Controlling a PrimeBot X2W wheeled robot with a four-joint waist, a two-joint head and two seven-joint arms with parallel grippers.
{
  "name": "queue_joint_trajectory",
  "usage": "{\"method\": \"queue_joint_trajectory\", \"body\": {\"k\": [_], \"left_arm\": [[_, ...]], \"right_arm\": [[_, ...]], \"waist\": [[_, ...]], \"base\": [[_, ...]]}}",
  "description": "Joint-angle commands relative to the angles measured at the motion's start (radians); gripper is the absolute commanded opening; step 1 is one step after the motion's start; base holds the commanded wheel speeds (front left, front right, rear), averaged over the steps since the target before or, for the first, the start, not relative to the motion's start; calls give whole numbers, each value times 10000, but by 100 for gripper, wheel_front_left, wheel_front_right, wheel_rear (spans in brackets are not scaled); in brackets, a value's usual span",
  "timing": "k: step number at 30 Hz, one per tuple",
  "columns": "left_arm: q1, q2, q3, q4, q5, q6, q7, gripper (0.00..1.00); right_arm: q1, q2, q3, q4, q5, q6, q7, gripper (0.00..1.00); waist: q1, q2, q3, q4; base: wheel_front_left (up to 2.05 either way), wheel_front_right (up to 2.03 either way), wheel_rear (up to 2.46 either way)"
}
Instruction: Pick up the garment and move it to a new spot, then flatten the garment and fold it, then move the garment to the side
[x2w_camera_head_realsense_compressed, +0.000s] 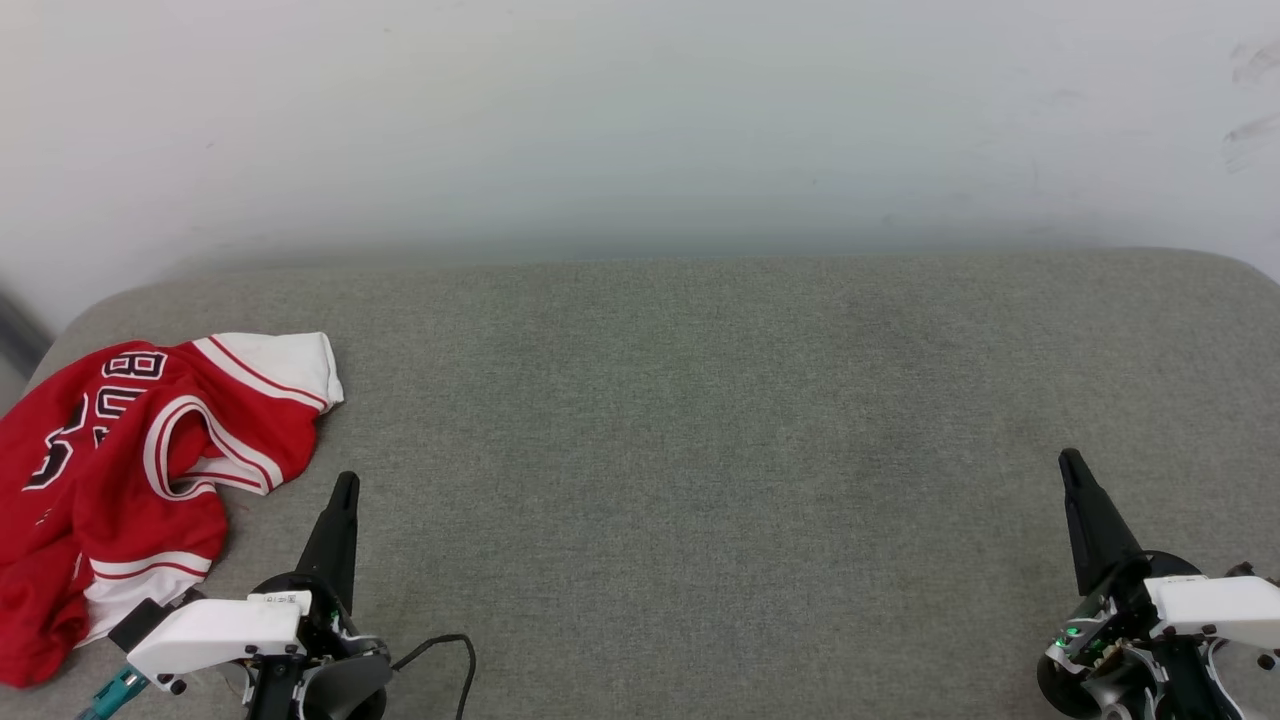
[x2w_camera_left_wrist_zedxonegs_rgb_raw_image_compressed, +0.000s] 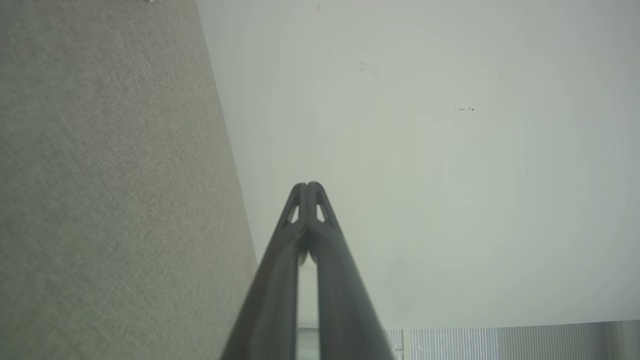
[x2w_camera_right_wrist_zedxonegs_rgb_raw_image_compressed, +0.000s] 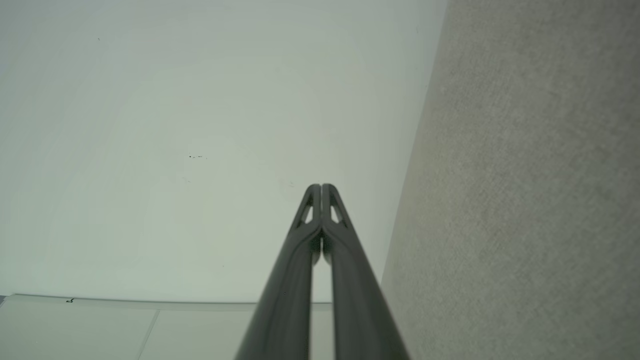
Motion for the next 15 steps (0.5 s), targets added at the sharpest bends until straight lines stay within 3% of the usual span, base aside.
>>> {"method": "queue_joint_trajectory", "body": {"k": [1, 15], "left_arm": [[-69, -15, 15, -24, 7, -22, 17, 0], [-69, -15, 15, -25, 7, -22, 17, 0]], "right_arm": [[-111, 21, 2, -23, 40, 29, 1, 0], [-111, 21, 1, -23, 40, 29, 1, 0]], "waist": [[0, -1, 0, 0], [0, -1, 0, 0]], "base": [[0, 0, 0], [0, 0, 0]]}}
